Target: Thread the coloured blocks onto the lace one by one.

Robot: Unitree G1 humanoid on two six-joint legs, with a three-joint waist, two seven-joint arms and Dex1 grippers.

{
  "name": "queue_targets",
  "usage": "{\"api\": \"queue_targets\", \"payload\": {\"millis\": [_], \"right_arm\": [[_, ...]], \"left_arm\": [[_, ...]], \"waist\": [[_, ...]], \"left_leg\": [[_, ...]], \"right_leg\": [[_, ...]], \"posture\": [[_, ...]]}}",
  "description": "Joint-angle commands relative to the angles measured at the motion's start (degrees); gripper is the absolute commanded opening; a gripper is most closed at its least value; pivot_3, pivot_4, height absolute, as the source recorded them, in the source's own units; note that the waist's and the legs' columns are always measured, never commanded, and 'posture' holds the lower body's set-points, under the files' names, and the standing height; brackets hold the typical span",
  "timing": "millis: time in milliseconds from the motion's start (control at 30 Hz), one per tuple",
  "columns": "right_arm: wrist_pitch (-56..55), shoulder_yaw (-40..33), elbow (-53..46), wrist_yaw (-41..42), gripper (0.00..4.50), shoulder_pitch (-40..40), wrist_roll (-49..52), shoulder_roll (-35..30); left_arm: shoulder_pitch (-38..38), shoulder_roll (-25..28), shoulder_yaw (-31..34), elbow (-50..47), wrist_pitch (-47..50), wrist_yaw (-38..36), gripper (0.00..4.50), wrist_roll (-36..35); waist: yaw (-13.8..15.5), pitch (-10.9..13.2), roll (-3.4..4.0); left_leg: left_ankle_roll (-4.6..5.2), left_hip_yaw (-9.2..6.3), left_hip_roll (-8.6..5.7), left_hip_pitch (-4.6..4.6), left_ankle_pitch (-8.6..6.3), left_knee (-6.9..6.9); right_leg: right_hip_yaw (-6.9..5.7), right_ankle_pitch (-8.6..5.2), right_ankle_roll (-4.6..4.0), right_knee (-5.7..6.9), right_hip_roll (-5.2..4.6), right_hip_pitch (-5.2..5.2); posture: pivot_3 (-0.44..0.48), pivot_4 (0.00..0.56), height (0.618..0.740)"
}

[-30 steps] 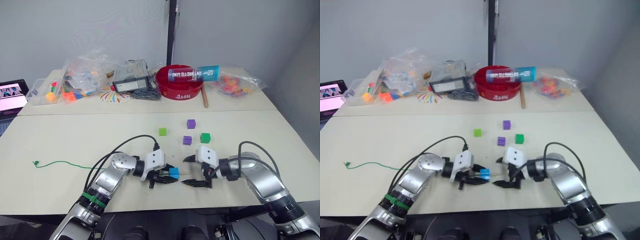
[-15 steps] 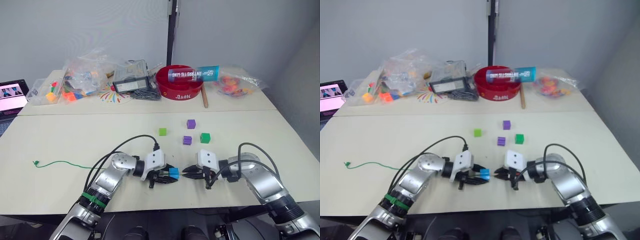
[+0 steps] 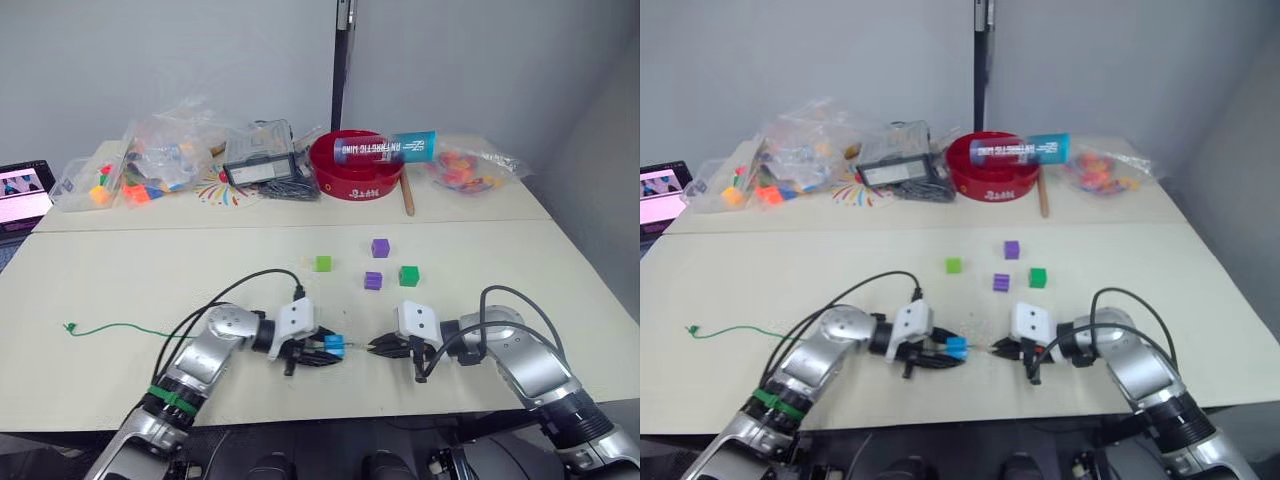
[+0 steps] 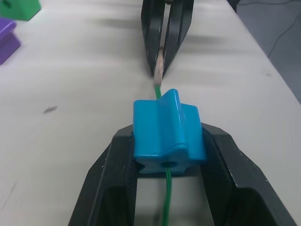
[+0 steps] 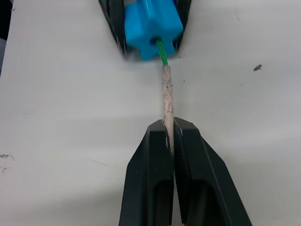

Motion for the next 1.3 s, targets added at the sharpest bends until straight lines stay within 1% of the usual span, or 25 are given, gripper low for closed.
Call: {"api": "queue_targets", "payload": {"millis": [33,100,167,300,367,467,600,667,700,733,867,900,933,1033,1133,1200,1233,1300], "right_arm": [[0.9,0.1,-0.7,-0.2,0.0,0.1,-1.3,-0.9],[0.8,0.3,-0.6,-0.1,0.0,-0.5,-1.1,-0.7],[0.7,0.6,-0.7,0.1,0.0,-0.9,-1.0,-0.5],[0.4,1.4,-0.6,0.5,0.0,-1.6,-1.3,0.2],[0.4,1.6,-0.6,0.8,0.0,-1.9,-1.4,0.4],[0.3,1.8,-0.3,0.9,0.0,-2.3,-1.8,0.8],[0.3,2.0,0.0,0.9,0.0,-2.7,-2.1,1.4],[0.3,2.0,0.0,0.9,0.0,-2.9,-2.2,1.6],[0.3,1.9,0.0,1.0,0.0,-2.9,-2.3,1.6],[0.3,1.9,0.1,1.0,0.0,-2.9,-2.4,1.6],[0.2,1.8,0.2,1.2,0.0,-2.9,-2.4,1.6],[0.2,1.8,0.2,1.2,0.0,-2.9,-2.4,1.7],[0.1,1.9,0.3,1.2,0.0,-3.0,-2.4,1.8],[0.0,2.0,0.5,1.2,0.0,-3.0,-2.4,2.0],[0.0,2.1,0.6,1.4,0.0,-3.1,-2.3,2.3],[-0.1,2.2,0.7,1.4,0.0,-3.2,-2.4,2.4],[-0.1,2.2,0.8,1.4,0.0,-3.3,-2.4,2.6],[0.3,2.5,0.8,1.2,0.0,-3.9,-2.6,3.0]], "left_arm": [[3.5,9.6,8.0,3.0,-2.4,-6.0,1.35,-3.4],[4.8,14.8,12.0,8.8,-5.8,-9.0,1.35,-4.7],[4.7,18.3,14.9,15.6,-9.5,-11.1,1.35,-5.2],[2.1,23.3,17.6,30.3,-17.4,-15.1,1.35,-3.1],[0.6,24.5,17.8,35.7,-20.9,-16.5,1.35,-2.1],[-1.3,24.8,17.2,41.2,-24.7,-17.8,1.35,-0.8],[-1.9,23.1,17.0,43.1,-26.8,-17.7,1.35,0.0],[-1.8,22.6,17.4,42.7,-25.6,-18.3,1.35,-0.9],[-1.7,22.5,17.7,42.5,-24.9,-18.5,2.36,-1.2],[-1.8,22.6,18.0,41.9,-23.8,-19.1,2.59,-1.7],[-2.1,23.2,19.0,39.8,-22.8,-18.8,3.91,-1.9],[-2.4,23.8,19.1,38.2,-20.6,-19.0,4.23,-2.2],[-2.8,24.7,19.3,36.3,-18.4,-19.5,4.42,-2.8],[-3.7,26.3,20.3,30.3,-12.9,-19.8,4.42,-4.4],[-4.0,28.6,20.7,19.7,-3.2,-21.0,4.42,-7.6],[-2.4,29.7,20.2,13.6,1.5,-21.2,4.42,-9.4],[-1.8,29.7,20.0,11.0,3.7,-21.2,4.42,-10.2],[-1.1,27.5,19.2,4.7,7.6,-19.1,4.42,-12.1]], "waist": [[-0.5,0.0,0.0],[-0.9,0.0,0.0],[-0.9,0.0,0.01],[-0.5,0.0,0.0],[-0.6,0.0,0.0],[-0.6,0.0,0.0],[-0.6,0.0,0.01],[-0.6,0.0,0.02],[-0.6,0.0,0.02],[-0.5,0.0,0.02],[-0.4,0.0,0.02],[-0.4,0.0,0.02],[-0.4,0.0,0.02],[-0.5,0.0,0.0],[-0.6,0.0,-0.02],[-0.7,0.0,-0.01],[-0.7,0.0,-0.01],[-0.8,0.0,0.0]], "left_leg": [[0.0,-0.01,0.03,0.0,0.0,-0.02],[0.0,0.01,0.11,0.05,0.0,-0.11],[0.01,0.02,0.18,0.11,-0.01,-0.16],[0.03,0.06,0.12,0.11,-0.02,-0.1],[0.02,0.05,0.14,0.09,-0.01,-0.08],[0.03,0.07,0.13,0.1,-0.02,-0.1],[0.04,0.08,0.14,0.11,-0.02,-0.1],[0.04,0.08,0.14,0.15,-0.02,-0.11],[0.04,0.08,0.14,0.15,-0.02,-0.1],[0.04,0.08,0.14,0.14,-0.02,-0.09],[0.03,0.06,0.13,0.13,-0.02,-0.05],[0.03,0.06,0.13,0.13,-0.02,-0.05],[0.03,0.06,0.13,0.11,-0.02,-0.05],[0.03,0.04,0.14,0.03,-0.02,-0.02],[0.04,0.02,0.16,-0.01,-0.02,-0.03],[0.05,0.0,0.19,-0.04,-0.03,-0.05],[0.06,0.01,0.19,-0.02,-0.04,-0.07],[0.07,0.03,0.18,0.0,-0.05,-0.1]], "right_leg": [[-0.01,0.0,0.0,-0.01,0.03,-0.02],[0.0,-0.01,-0.03,0.01,0.08,-0.08],[-0.02,-0.04,-0.07,0.02,0.14,-0.07],[-0.03,-0.04,-0.07,0.01,0.1,-0.01],[-0.09,-0.04,-0.07,0.01,0.12,-0.03],[-0.08,-0.04,-0.07,0.05,0.12,-0.04],[-0.08,-0.04,-0.07,0.08,0.12,-0.04],[-0.08,-0.04,-0.07,0.1,0.12,-0.02],[-0.08,-0.04,-0.07,0.1,0.11,-0.02],[-0.08,-0.04,-0.07,0.1,0.11,-0.01],[-0.08,-0.04,-0.06,0.11,0.11,0.01],[-0.08,-0.04,-0.06,0.11,0.11,0.0],[-0.08,-0.04,-0.06,0.11,0.11,-0.01],[-0.09,-0.04,-0.06,0.13,0.13,-0.07],[-0.1,-0.04,-0.06,0.13,0.14,-0.08],[-0.1,-0.03,-0.06,0.15,0.16,-0.09],[-0.09,-0.03,-0.06,0.15,0.15,-0.08],[-0.08,-0.04,-0.06,0.13,0.16,-0.08]], "posture": [[0.0,0.15,0.74],[0.0,0.15,0.74],[0.0,0.15,0.74],[0.0,0.15,0.74],[0.0,0.15,0.74],[0.0,0.15,0.74],[0.0,0.15,0.74],[0.0,0.15,0.74],[0.0,0.15,0.74],[0.0,0.15,0.74],[0.0,0.15,0.74],[0.0,0.15,0.74],[0.0,0.15,0.74],[0.0,0.15,0.74],[0.0,0.15,0.74],[0.0,0.15,0.74],[0.0,0.15,0.74],[0.0,0.15,0.74]]}}
